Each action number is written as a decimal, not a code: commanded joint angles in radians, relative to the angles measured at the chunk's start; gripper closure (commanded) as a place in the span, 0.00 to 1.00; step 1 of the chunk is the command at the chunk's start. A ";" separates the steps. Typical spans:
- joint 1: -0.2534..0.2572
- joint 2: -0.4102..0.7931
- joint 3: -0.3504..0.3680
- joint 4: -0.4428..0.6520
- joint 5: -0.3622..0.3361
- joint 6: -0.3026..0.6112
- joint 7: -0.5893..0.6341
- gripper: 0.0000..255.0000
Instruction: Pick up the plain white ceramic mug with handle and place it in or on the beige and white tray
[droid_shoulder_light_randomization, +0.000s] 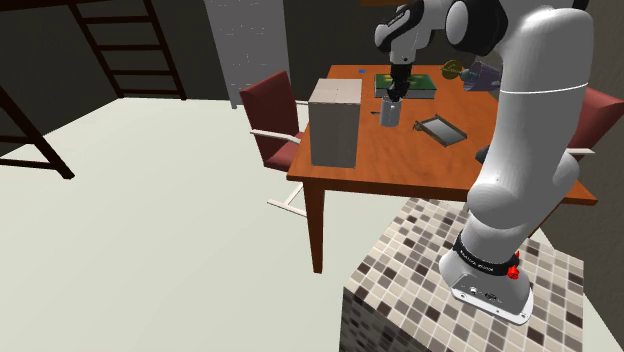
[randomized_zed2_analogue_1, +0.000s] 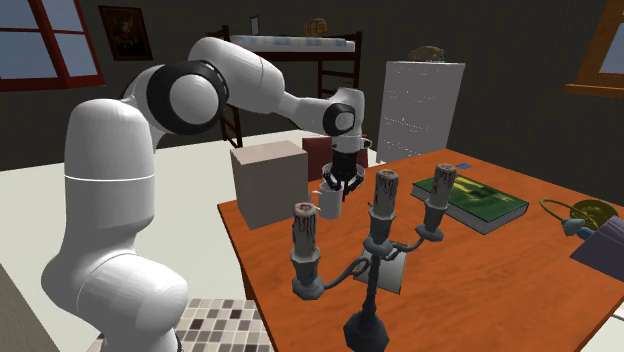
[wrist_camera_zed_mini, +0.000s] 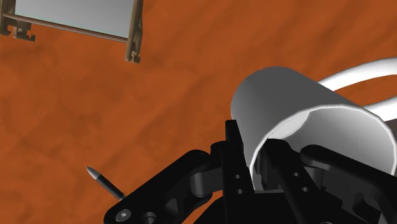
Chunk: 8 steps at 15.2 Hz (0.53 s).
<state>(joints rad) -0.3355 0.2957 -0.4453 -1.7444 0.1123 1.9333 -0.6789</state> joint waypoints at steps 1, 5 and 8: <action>0.000 -0.004 -0.001 0.021 -0.003 -0.025 0.001 1.00; 0.000 -0.018 -0.004 0.058 -0.010 -0.074 0.006 1.00; 0.000 -0.026 -0.006 0.089 -0.014 -0.112 0.008 1.00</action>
<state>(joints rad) -0.3344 0.2718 -0.4501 -1.6637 0.0990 1.8313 -0.6700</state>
